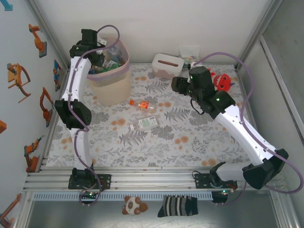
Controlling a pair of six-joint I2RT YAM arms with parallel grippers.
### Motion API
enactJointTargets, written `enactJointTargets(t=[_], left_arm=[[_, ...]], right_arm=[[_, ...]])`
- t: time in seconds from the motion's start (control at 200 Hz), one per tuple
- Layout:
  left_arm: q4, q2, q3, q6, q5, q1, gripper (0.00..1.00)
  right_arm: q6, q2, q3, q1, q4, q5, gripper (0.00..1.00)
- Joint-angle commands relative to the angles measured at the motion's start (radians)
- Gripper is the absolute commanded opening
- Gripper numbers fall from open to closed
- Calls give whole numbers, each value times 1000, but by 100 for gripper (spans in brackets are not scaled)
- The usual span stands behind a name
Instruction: Put the plastic bottles in the bin
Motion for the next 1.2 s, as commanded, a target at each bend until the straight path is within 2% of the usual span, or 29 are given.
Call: enactJointTargets(t=[0.0,0.501,0.766,0.981,1.197], left_arm=[[-34,-15,8,-50,57,13,35],[6,-224,-42,-168,247,-20,35],[73,-255,-101,-244,421,-52,34],[133,-168,-90,-287,392,-51,30],[121,-70,-60,-299,344,-42,29]], right_arm=[[18,-31,3,-6,20,27,68],[16,-14,-3,-6,23,24,68],[11,2,2,-6,26,20,68],[8,-15,-6,-7,25,26,69],[4,-39,-18,-8,12,44,69]])
